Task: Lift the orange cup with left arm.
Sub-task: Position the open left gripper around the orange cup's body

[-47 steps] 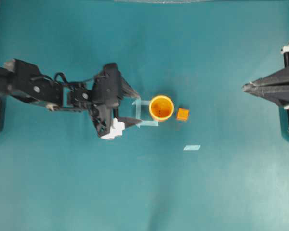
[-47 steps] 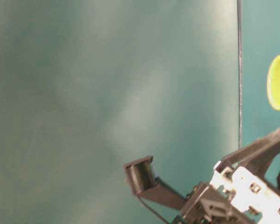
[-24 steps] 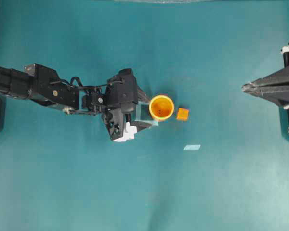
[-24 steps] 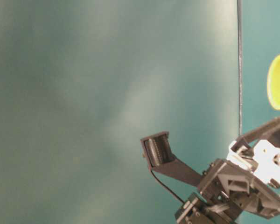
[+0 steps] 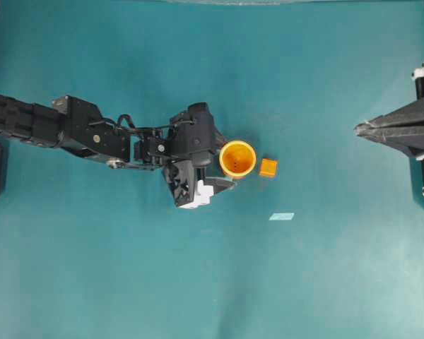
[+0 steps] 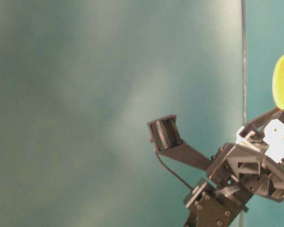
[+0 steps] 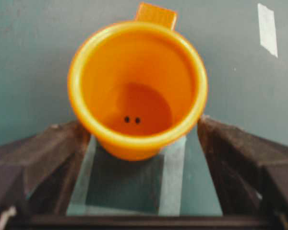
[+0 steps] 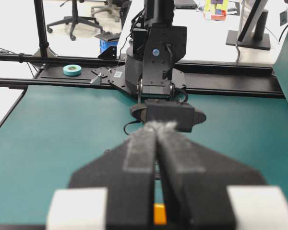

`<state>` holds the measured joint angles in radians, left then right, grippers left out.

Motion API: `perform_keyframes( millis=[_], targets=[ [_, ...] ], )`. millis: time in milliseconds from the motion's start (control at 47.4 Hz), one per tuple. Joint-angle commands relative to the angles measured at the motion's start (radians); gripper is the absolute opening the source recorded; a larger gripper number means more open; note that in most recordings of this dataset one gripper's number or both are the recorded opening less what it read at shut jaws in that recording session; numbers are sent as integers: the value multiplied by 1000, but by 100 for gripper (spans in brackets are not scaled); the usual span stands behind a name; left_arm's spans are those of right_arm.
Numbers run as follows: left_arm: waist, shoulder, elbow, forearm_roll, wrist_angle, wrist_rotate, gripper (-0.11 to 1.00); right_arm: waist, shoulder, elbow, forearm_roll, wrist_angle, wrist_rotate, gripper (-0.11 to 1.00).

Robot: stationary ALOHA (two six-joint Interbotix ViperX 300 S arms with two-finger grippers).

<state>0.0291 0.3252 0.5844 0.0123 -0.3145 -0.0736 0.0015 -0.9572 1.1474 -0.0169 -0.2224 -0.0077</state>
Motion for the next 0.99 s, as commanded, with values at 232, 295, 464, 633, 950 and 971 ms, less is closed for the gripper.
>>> perform_keyframes(
  millis=[232, 295, 464, 633, 950, 971],
  targets=[
    [0, -6, -41, 3, -11, 3, 86, 2, 5, -26, -2, 0, 0, 0],
    [0, -6, -43, 3, -14, 2, 86, 2, 6, -26, -2, 5, 0, 0],
    [-2, -3, -46, 5, -6, 3, 84, 2, 11, -25, -2, 8, 0, 0],
    [-3, -3, -46, 3, -5, 3, 72, 2, 11, -26, -2, 8, 0, 0],
    [-3, -29, -46, 3, -3, 14, 68, 0, 9, -26, -2, 9, 0, 0],
    [-3, -32, -46, 3, -3, 15, 68, 2, 9, -28, -2, 11, 0, 0]
  ],
)
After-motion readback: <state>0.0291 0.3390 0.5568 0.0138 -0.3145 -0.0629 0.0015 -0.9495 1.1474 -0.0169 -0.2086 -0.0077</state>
